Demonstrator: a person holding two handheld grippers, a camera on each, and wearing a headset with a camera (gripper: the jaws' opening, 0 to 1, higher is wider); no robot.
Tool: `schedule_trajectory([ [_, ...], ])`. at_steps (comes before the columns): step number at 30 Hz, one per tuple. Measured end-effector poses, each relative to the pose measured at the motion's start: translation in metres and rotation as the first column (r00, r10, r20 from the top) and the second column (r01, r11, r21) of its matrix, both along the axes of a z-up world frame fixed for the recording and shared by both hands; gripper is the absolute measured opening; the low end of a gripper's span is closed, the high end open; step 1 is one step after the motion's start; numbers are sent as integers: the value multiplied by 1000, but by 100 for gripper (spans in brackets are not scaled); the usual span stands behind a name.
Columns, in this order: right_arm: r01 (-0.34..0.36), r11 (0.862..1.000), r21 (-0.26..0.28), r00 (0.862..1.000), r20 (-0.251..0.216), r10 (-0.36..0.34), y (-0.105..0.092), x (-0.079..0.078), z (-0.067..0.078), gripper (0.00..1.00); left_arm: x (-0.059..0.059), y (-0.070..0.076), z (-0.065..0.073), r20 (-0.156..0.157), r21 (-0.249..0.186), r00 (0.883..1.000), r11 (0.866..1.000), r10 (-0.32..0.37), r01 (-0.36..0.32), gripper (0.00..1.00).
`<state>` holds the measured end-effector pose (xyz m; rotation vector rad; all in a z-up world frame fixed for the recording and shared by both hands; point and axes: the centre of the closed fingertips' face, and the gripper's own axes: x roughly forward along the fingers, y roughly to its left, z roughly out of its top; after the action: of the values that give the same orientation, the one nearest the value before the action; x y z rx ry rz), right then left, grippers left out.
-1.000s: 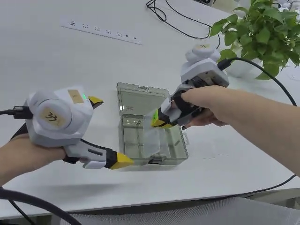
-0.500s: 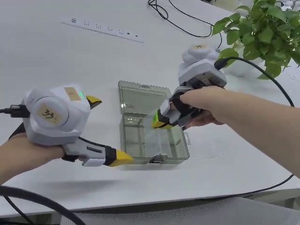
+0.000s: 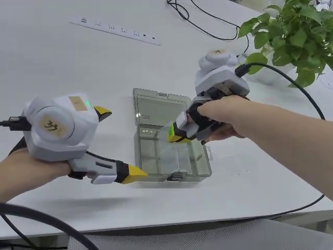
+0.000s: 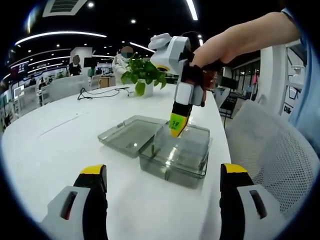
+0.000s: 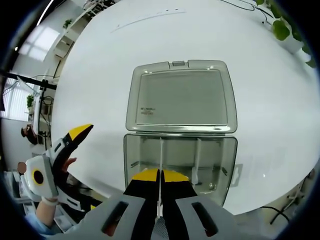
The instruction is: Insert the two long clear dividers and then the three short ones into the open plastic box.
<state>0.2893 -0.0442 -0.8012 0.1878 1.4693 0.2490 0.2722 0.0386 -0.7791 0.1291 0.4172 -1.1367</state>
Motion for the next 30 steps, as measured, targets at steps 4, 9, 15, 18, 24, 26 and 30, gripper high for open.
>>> schedule_trajectory([
  [4, -8, 1000, -6, 1000, 0, 8, 0, 3, -3, 1, 1, 2, 0, 0, 3, 1000, 1000, 4, -4, 96],
  [9, -6, 1000, -8, 1000, 2, 6, -2, 2, -2, 1, 1, 4, 1, 1, -3, 1000, 1000, 8, -8, 96],
  [15, 16, 1000, 6, 1000, 4, -16, -3, 0, -2, 1, 1, 1, 0, -4, -8, 1000, 1000, 6, -6, 95],
  [18, 11, 1000, 2, 1000, 5, -11, -2, 0, -3, 1, 0, 0, 0, -4, -6, 1000, 1000, 2, -2, 95],
  [24, -29, 999, -21, 1000, 3, 29, 2, 1, -3, 2, -1, 1, -2, -6, 3, 1000, 1000, -1, 1, 95],
  [26, -39, 999, -31, 999, 4, 39, 3, 0, -3, 2, 0, 2, -2, -6, 5, 1000, 1000, 3, -3, 96],
  [30, -67, 996, -58, 998, 0, 67, 3, 1, -4, 2, 0, 3, -2, -7, 6, 1000, 1000, 4, -4, 96],
])
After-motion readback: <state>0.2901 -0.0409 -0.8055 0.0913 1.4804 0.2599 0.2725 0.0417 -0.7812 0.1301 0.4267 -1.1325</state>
